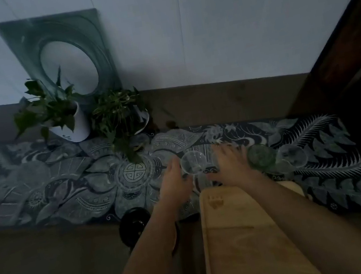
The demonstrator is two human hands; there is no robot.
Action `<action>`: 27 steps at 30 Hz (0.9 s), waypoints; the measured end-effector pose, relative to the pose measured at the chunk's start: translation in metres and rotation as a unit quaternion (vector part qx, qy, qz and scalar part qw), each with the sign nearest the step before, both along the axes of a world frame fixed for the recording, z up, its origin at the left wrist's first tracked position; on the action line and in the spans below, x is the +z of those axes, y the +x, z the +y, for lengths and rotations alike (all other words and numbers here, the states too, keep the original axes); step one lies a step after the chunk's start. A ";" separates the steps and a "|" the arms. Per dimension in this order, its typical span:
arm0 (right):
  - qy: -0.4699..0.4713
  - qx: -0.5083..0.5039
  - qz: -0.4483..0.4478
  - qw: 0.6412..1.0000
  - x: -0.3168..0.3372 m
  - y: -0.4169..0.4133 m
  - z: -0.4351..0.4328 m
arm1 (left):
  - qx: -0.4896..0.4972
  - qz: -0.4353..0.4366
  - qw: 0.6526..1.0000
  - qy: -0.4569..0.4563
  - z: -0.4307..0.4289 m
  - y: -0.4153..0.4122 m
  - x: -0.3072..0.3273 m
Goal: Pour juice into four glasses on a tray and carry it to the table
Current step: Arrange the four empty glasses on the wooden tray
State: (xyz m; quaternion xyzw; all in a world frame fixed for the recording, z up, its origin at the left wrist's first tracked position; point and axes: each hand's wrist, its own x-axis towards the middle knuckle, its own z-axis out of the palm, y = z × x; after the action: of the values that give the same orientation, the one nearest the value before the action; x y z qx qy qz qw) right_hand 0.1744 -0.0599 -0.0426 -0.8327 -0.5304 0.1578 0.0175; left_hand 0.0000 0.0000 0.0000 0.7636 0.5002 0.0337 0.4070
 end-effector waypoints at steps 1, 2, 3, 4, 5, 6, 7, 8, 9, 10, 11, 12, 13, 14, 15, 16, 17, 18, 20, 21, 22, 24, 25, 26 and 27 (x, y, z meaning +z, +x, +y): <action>-0.002 0.006 -0.009 1.000 -0.003 -0.003 0.008 | 0.028 -0.020 0.999 -0.031 0.009 0.003 -0.005; 0.004 0.011 -0.019 1.000 -0.005 -0.006 0.016 | 0.048 -0.028 0.997 -0.052 0.013 0.005 -0.008; 0.003 0.016 -0.022 1.000 -0.010 -0.008 0.023 | 0.073 -0.045 0.993 -0.078 0.018 0.007 -0.013; 0.003 0.022 -0.018 1.000 -0.013 -0.011 0.030 | 0.089 -0.057 0.990 -0.092 0.023 0.010 -0.019; -0.004 0.025 -0.014 1.000 -0.016 -0.013 0.037 | 0.103 -0.076 0.986 -0.106 0.027 0.013 -0.027; -0.010 0.030 -0.011 0.999 -0.020 -0.016 0.044 | 0.114 -0.083 0.983 -0.121 0.031 0.014 -0.034; -0.014 0.035 -0.013 0.999 -0.023 -0.018 0.049 | 0.128 -0.094 0.979 -0.128 0.033 0.015 -0.041; -0.016 0.040 -0.016 0.999 -0.026 -0.020 0.054 | 0.142 -0.103 0.976 -0.133 0.035 0.015 -0.046; -0.019 0.044 -0.017 0.999 -0.029 -0.023 0.058 | 0.153 -0.113 0.971 -0.143 0.036 0.016 -0.050; -0.023 0.046 -0.018 0.999 -0.032 -0.026 0.062 | 0.158 -0.121 0.969 -0.145 0.037 0.017 -0.052; -0.028 0.045 -0.018 0.998 -0.034 -0.028 0.066 | 0.165 -0.133 0.966 -0.147 0.039 0.018 -0.054; -0.030 0.044 -0.015 0.998 -0.034 -0.029 0.068 | 0.173 -0.143 0.963 -0.149 0.039 0.019 -0.054; -0.029 0.043 -0.014 0.999 -0.033 -0.030 0.071 | 0.181 -0.153 0.959 -0.153 0.040 0.019 -0.056; -0.021 0.044 -0.015 0.999 -0.033 -0.031 0.074 | 0.192 -0.164 0.954 -0.159 0.041 0.018 -0.054; -0.009 0.045 -0.016 0.999 -0.033 -0.032 0.075 | 0.207 -0.177 0.948 -0.167 0.043 0.017 -0.055; 0.003 0.048 -0.015 0.999 -0.032 -0.033 0.075 | 0.224 -0.189 0.940 -0.177 0.043 0.015 -0.056; 0.016 0.048 -0.012 0.999 -0.030 -0.034 0.074 | 0.238 -0.203 0.931 -0.189 0.044 0.012 -0.057; 0.029 0.051 -0.003 0.998 -0.028 -0.035 0.073 | 0.252 -0.217 0.923 -0.194 0.042 0.009 -0.058; 0.061 0.058 0.019 0.996 -0.020 -0.036 0.066 | 0.269 -0.245 0.911 -0.194 0.037 0.000 -0.059; 0.078 0.063 0.033 0.994 -0.017 -0.036 0.062 | 0.271 -0.258 0.907 -0.192 0.034 -0.004 -0.060; 0.094 0.068 0.044 0.992 -0.014 -0.035 0.058 | 0.269 -0.271 0.904 -0.194 0.030 -0.008 -0.062; 0.128 0.070 0.058 0.988 -0.008 -0.033 0.046 | 0.260 -0.297 0.899 -0.191 0.021 -0.016 -0.060; 0.142 0.068 0.069 0.985 -0.004 -0.032 0.038 | 0.257 -0.303 0.899 -0.185 0.014 -0.019 -0.057; 0.159 0.066 0.085 0.981 0.000 -0.031 0.029 | 0.257 -0.310 0.896 -0.184 0.007 -0.021 -0.051; 0.176 0.065 0.101 0.977 0.004 -0.032 0.019 | 0.258 -0.321 0.891 -0.192 0.000 -0.023 -0.050</action>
State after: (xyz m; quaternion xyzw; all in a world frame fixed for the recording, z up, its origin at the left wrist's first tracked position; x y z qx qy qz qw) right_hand 0.1428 -0.0409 -0.0389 -0.7603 -0.5981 0.1462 0.2072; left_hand -0.0229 0.0002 -0.0499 0.4619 0.5186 0.2839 0.6611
